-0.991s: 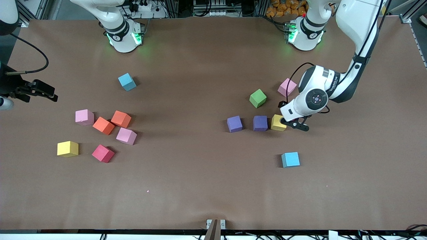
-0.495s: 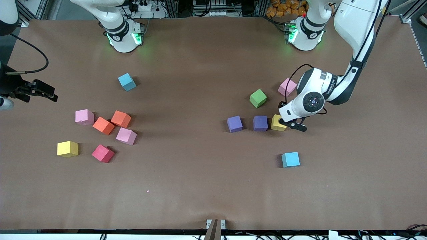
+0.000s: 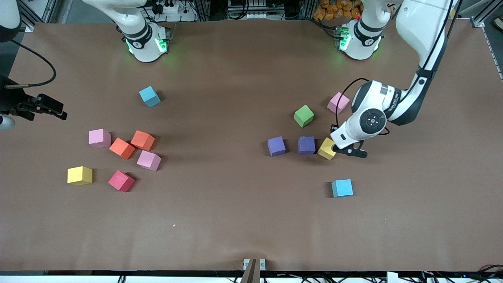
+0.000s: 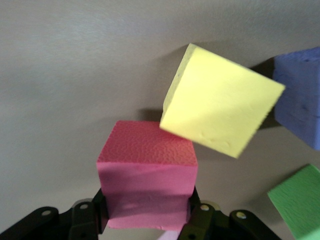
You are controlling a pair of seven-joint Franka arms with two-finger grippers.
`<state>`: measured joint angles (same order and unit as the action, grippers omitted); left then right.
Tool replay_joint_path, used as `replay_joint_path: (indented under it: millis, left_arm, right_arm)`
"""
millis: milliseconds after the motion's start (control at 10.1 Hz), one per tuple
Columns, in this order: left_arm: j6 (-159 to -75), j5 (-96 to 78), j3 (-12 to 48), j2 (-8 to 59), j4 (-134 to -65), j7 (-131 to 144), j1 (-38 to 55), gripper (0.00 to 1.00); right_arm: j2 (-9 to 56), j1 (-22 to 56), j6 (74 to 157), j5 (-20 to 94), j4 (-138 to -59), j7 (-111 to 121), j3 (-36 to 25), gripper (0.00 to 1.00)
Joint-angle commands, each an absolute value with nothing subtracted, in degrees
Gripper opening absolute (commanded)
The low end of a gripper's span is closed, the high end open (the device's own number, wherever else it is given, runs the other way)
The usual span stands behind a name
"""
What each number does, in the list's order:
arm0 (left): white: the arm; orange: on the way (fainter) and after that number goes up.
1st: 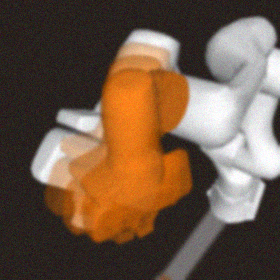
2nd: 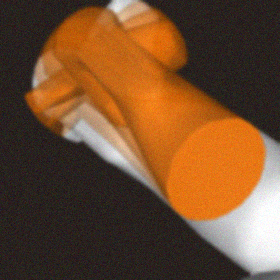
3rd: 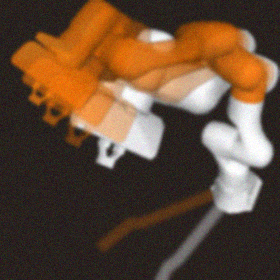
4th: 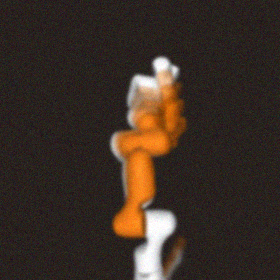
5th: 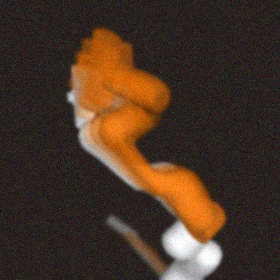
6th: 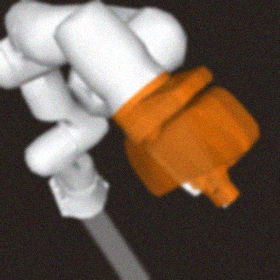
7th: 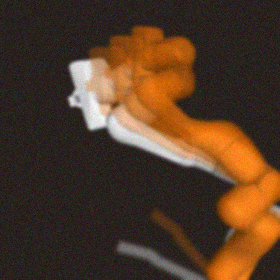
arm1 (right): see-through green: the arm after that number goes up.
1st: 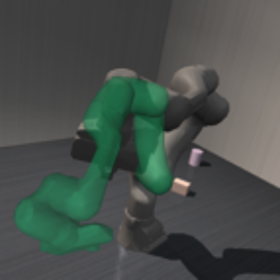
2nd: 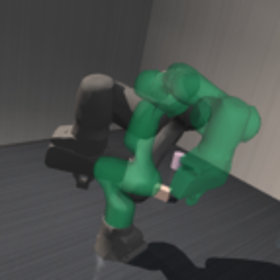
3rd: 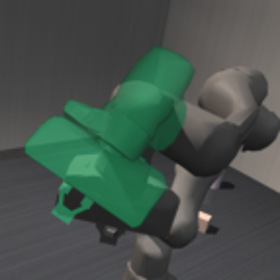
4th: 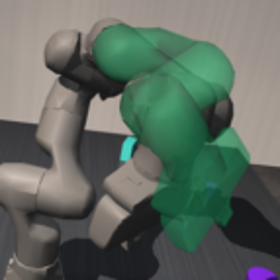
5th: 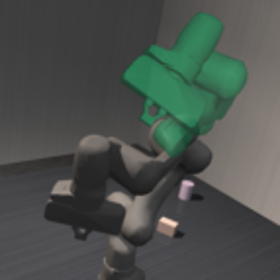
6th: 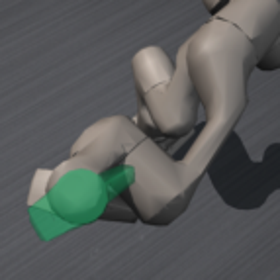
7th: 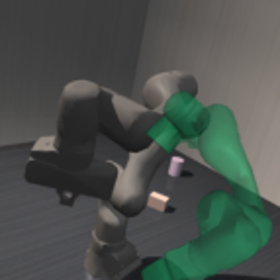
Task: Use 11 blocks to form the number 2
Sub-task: 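Close the left gripper on the pink cube and lift it, then place the pink cube mid-table with the left gripper while the right gripper reaches out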
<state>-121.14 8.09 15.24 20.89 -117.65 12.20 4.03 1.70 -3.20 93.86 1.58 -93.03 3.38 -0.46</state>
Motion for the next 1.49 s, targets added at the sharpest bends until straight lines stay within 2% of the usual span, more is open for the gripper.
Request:
replay_joint_path:
  millis: [0,297,594,1090,1387]
  left_arm:
    - [-116.81,8.62,18.62,17.5,-116.28,19.39,3.96,0.13]
    - [-116.72,8.18,25.11,17.84,-114.44,31.87,3.96,0.14]
    - [-116.81,5.28,28.47,19.68,-111.46,42.06,7.71,0.14]
    - [-117.94,2.64,28.48,28.1,-102.06,61.49,23.96,0.14]
    - [-123.98,4.73,26.82,36.54,-95.55,72.12,34.68,0.14]
  right_arm:
    - [1.32,-3.43,93.69,1.76,-93.08,3.96,-0.35,1.0]
    - [1.49,-3.08,94.13,1.76,-93.34,3.69,-0.26,1.0]
    - [1.58,-3.25,94.13,1.76,-93.34,3.87,-0.26,1.0]
    - [1.84,-3.6,94.31,1.76,-93.43,4.04,-0.26,1.0]
    - [2.81,-3.34,94.48,1.76,-93.43,4.04,-0.26,1.0]
